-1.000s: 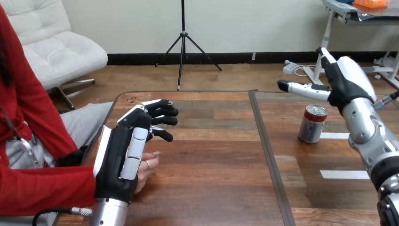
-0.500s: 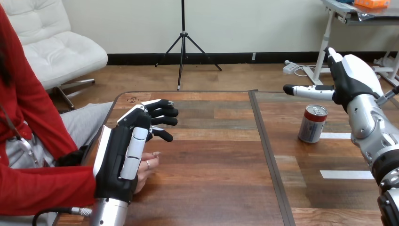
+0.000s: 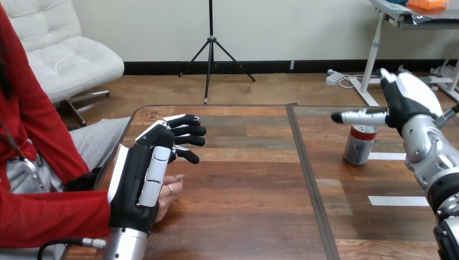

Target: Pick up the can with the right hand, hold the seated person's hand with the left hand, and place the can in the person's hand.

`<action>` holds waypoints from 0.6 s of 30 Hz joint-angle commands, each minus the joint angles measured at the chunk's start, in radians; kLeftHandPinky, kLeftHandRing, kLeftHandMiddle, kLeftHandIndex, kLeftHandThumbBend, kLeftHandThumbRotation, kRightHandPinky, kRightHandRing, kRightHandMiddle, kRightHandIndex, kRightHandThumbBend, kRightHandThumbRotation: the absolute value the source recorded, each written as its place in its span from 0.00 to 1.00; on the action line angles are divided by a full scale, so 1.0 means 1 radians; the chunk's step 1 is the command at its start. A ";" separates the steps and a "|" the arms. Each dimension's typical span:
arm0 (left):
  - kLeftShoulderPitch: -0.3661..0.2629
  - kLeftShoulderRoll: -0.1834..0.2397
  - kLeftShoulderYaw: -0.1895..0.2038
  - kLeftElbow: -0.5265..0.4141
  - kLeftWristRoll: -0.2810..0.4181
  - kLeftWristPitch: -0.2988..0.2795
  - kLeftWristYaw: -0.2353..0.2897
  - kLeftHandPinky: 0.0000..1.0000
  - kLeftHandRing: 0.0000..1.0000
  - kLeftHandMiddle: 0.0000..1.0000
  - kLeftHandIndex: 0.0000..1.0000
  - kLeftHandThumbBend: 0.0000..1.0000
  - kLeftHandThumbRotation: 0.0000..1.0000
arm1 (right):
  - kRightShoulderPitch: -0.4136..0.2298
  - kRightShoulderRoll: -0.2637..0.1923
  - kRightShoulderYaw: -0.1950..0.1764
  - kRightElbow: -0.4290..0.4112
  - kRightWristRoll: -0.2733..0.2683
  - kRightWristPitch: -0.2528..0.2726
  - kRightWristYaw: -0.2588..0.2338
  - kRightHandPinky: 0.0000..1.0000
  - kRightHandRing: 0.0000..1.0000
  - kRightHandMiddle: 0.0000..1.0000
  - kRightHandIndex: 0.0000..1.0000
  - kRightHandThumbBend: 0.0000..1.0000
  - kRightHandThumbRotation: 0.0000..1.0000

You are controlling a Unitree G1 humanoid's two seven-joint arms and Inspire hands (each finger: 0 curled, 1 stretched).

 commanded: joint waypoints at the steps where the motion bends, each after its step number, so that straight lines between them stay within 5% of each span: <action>1: -0.055 0.006 -0.002 -0.016 -0.008 -0.004 -0.006 0.46 0.61 0.63 0.65 0.59 1.00 | -0.070 0.002 0.019 -0.008 -0.010 0.003 0.010 0.97 0.98 0.99 0.96 1.00 0.45; 18: -0.056 0.007 0.001 -0.014 -0.012 -0.009 -0.015 0.47 0.61 0.61 0.65 0.59 1.00 | -0.042 0.013 0.038 0.000 -0.003 0.039 0.053 0.92 0.95 0.95 0.93 1.00 0.46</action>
